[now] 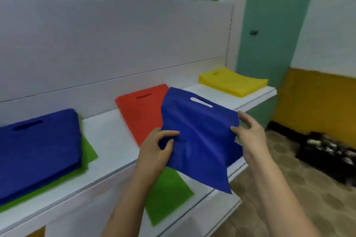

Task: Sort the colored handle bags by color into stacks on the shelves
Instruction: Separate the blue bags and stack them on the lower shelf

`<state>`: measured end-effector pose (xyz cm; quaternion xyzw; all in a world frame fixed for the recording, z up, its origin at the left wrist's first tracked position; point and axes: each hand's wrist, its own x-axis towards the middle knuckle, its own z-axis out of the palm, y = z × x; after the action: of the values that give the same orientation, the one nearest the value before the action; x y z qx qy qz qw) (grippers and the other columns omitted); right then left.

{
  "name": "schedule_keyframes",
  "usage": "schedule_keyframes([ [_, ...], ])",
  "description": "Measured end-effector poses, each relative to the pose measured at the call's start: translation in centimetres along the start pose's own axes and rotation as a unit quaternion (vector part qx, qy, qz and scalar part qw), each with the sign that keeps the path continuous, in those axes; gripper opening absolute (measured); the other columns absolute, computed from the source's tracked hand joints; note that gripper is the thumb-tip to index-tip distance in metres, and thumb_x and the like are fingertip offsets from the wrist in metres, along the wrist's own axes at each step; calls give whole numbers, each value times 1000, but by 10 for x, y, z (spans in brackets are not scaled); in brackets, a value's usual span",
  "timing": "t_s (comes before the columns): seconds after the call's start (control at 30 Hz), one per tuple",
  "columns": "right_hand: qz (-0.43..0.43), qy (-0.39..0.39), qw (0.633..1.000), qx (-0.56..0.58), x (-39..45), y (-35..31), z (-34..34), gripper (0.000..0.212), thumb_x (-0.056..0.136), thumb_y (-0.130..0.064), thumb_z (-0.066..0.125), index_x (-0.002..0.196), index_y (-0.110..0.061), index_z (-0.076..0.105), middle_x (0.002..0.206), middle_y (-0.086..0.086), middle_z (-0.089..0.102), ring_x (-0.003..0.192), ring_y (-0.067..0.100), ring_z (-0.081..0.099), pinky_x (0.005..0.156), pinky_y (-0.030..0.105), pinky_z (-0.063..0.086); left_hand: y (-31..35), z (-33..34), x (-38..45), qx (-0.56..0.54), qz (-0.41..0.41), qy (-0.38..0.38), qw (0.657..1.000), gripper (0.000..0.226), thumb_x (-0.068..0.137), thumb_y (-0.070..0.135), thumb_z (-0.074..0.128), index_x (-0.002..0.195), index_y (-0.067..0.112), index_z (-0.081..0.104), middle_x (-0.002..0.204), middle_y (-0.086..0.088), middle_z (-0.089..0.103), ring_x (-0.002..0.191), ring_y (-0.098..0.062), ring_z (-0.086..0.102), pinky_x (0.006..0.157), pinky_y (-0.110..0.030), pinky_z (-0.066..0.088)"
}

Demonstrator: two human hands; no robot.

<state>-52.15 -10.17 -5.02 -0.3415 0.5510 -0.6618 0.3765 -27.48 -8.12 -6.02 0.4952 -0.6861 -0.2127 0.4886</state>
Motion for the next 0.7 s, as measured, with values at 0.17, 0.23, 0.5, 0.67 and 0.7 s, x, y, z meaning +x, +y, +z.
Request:
schedule_keyframes([
  [0.17, 79, 90, 992, 48, 47, 28, -94, 71, 89, -2, 65, 150, -16, 32, 146, 8, 44, 107, 18, 59, 86, 33, 51, 18, 98, 4, -37, -11, -130, 991, 39, 90, -2, 57, 97, 33, 72, 108, 11, 65, 100, 3, 60, 81, -6, 42],
  [0.23, 93, 125, 986, 56, 69, 39, -130, 68, 91, -5, 63, 150, -13, 31, 138, 10, 53, 102, 17, 60, 81, 30, 51, 21, 140, 11, -43, -25, -175, 983, 40, 92, 1, 56, 96, 38, 70, 108, 13, 66, 100, 6, 59, 79, -3, 41],
  [0.5, 141, 187, 971, -41, 146, 102, -261, 17, 91, -12, 59, 76, -14, 66, 83, 10, 72, 73, 25, 65, 67, 34, 52, -3, 321, 23, -65, -156, -296, 940, 23, 96, 5, 57, 103, 20, 73, 106, 10, 66, 88, 8, 63, 69, -7, 49],
  [0.67, 150, 168, 963, -147, 194, 144, -306, 17, 91, -19, 57, 87, -6, 67, 89, 11, 72, 84, 33, 69, 74, 46, 55, -56, 396, 24, -67, -239, -285, 926, 29, 96, 5, 57, 92, 29, 74, 105, 4, 70, 101, -13, 66, 90, -30, 55],
  [0.7, 154, 162, 961, -164, 201, 155, -310, 19, 92, -21, 57, 86, -6, 66, 90, 11, 72, 85, 33, 69, 73, 46, 55, -68, 405, 24, -60, -248, -288, 923, 28, 95, 4, 58, 96, 28, 73, 108, 2, 70, 102, -15, 66, 92, -35, 55],
])
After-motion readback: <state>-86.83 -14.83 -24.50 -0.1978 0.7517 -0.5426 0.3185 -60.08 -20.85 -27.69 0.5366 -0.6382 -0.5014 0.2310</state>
